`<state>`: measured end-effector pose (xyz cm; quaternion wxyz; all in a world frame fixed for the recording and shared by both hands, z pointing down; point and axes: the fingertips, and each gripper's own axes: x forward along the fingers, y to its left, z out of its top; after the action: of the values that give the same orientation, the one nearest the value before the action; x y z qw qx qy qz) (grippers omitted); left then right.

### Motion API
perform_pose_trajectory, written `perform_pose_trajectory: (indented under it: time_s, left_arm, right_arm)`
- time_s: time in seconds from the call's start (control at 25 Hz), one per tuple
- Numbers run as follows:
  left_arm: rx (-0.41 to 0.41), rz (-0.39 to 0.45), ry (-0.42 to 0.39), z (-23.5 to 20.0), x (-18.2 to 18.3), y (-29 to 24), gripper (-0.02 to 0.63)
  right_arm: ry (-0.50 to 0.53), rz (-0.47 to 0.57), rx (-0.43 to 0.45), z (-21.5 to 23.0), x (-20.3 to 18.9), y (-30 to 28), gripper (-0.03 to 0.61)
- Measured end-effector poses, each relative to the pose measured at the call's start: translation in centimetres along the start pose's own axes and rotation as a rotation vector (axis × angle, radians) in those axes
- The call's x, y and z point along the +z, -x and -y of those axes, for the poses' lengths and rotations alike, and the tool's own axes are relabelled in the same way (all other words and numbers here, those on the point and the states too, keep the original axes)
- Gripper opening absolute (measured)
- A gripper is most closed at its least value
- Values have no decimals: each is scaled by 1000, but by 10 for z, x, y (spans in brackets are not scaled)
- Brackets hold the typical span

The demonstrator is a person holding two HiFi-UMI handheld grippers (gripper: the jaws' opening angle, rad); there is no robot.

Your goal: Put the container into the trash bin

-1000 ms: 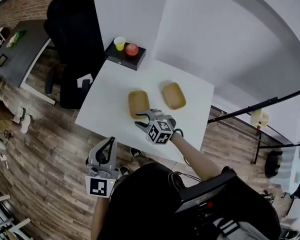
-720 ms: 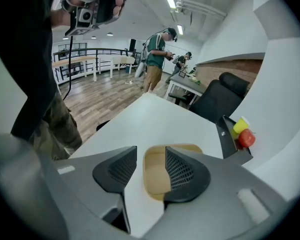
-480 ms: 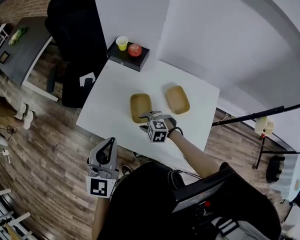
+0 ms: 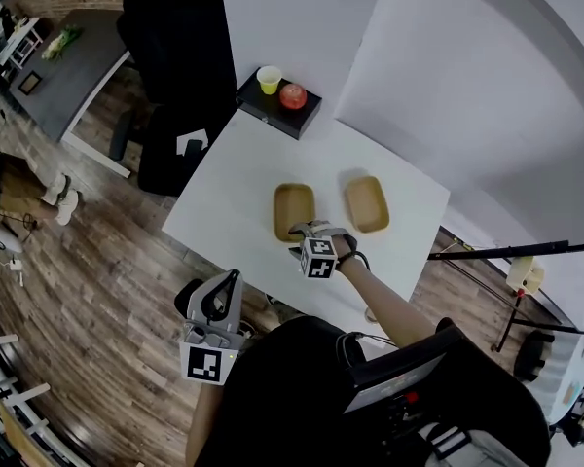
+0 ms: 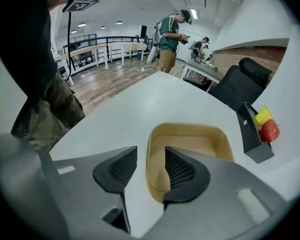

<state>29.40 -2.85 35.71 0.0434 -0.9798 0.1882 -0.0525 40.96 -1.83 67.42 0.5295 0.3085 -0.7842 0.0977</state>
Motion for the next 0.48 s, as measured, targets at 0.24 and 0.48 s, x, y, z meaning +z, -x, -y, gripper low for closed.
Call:
perform_pose_trajectory:
  time_s: [0.24, 0.48]
  left_arm:
    - [-9, -25, -1, 0, -8, 6, -5]
    - [14, -21, -3, -3, -7, 21, -5]
  right_arm:
    - [18, -19, -15, -1, 2, -6, 138]
    - [-9, -80, -68, 2, -12, -12, 29]
